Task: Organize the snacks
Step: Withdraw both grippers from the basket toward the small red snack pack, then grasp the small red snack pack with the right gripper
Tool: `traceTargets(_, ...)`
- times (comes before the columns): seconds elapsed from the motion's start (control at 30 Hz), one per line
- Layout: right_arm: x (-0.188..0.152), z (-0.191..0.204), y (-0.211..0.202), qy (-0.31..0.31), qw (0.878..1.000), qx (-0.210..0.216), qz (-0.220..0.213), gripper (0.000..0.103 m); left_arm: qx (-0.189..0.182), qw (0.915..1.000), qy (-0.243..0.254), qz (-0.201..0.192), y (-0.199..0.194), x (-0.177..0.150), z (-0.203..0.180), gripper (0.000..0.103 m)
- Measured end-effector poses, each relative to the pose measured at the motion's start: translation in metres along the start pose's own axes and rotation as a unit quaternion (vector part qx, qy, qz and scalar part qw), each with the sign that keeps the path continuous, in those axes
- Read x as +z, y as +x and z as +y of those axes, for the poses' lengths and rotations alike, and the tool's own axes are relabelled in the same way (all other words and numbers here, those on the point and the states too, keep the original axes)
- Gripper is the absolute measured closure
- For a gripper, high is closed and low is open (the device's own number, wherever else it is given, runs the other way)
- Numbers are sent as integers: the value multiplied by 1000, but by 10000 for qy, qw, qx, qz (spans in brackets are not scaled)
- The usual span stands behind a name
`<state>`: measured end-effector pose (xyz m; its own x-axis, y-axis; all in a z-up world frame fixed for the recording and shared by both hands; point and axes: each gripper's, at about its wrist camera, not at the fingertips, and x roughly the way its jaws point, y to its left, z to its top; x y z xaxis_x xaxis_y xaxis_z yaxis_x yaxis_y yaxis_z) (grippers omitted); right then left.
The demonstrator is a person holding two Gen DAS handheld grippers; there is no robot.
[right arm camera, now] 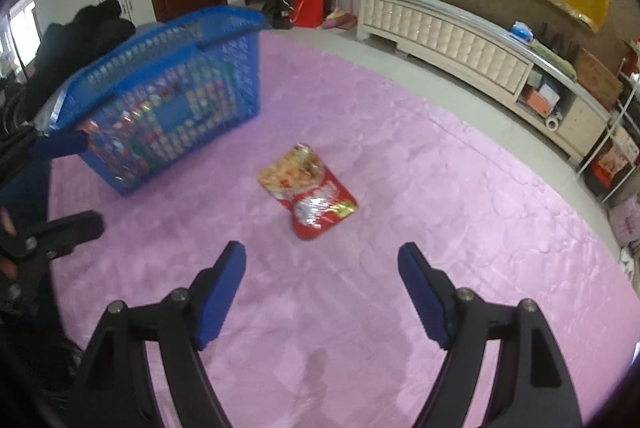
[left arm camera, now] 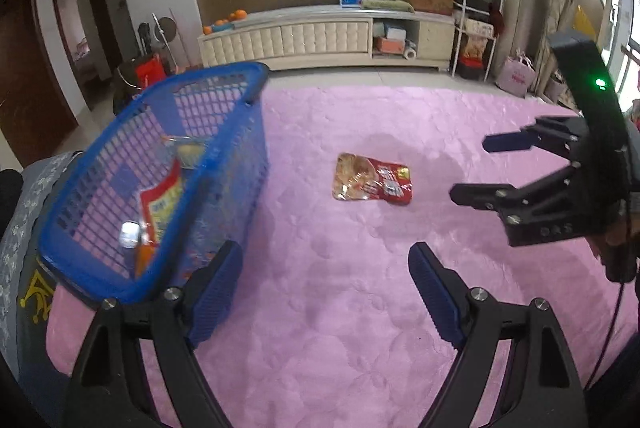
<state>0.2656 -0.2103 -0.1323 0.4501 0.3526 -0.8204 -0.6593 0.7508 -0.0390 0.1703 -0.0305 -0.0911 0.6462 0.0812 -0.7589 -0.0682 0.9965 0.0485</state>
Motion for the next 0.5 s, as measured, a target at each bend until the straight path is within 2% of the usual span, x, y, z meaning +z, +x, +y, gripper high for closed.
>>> traceTargets(0.1,-3,-9,13,52,9997,250,65,21,-69,9999,3,110,9,2,-3,19)
traceTargets(0.23,0,-17,32,-32,9994,324,77,21,-106,9997,-22,209,23,7,-5,19)
traceTargets(0.5,19,-11,64,-809,9947,610,187,21,-20,9993,49,376,45,15,-9,20)
